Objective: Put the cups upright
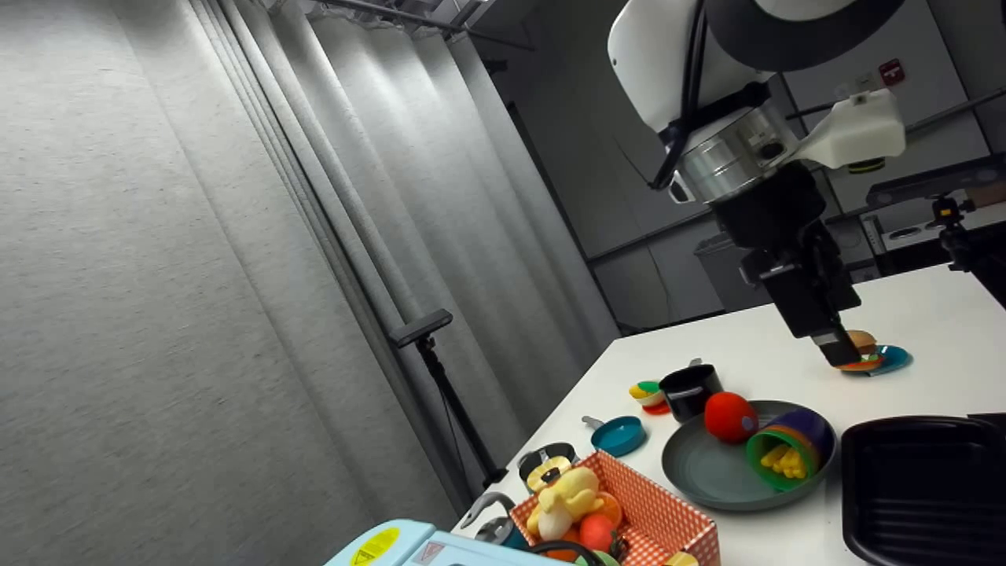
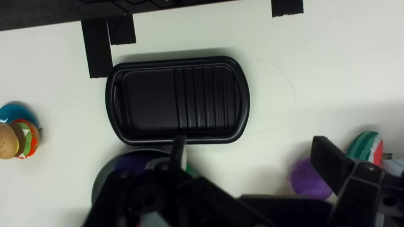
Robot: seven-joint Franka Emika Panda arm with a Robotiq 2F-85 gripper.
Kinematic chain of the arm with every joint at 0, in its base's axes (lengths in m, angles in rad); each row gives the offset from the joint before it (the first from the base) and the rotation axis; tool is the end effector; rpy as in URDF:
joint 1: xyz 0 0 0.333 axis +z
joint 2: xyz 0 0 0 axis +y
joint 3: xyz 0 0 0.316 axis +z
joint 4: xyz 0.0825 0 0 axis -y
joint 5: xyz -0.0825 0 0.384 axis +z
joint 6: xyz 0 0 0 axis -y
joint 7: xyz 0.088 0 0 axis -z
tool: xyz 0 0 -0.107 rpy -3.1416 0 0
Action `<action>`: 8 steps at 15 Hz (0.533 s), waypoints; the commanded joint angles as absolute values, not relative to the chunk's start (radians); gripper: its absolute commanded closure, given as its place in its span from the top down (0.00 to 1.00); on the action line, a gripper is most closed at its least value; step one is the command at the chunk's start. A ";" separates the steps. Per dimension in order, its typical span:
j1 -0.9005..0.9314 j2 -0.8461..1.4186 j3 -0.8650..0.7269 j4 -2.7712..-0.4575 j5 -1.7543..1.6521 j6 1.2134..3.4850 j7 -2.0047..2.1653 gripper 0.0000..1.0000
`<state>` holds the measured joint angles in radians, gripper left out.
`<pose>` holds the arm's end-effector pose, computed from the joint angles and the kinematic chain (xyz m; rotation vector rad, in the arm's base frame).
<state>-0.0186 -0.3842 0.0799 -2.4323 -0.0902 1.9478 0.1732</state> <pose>0.4136 0.0201 0.4384 3.0133 -0.1232 -0.1336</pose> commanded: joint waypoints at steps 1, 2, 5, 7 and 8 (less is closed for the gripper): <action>-0.035 -0.344 0.083 -2.406 -0.163 2.030 0.223 1.00; -0.039 -0.329 0.082 -2.395 -0.182 2.050 0.232 1.00; -0.053 -0.280 0.080 -2.357 -0.230 2.089 0.260 1.00; -0.059 -0.242 0.075 -2.323 -0.251 2.100 0.271 1.00; -0.061 -0.222 0.070 -2.303 -0.256 2.099 0.272 1.00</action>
<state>-0.0478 -0.2934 0.0760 -2.3752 -0.2172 2.0871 0.2402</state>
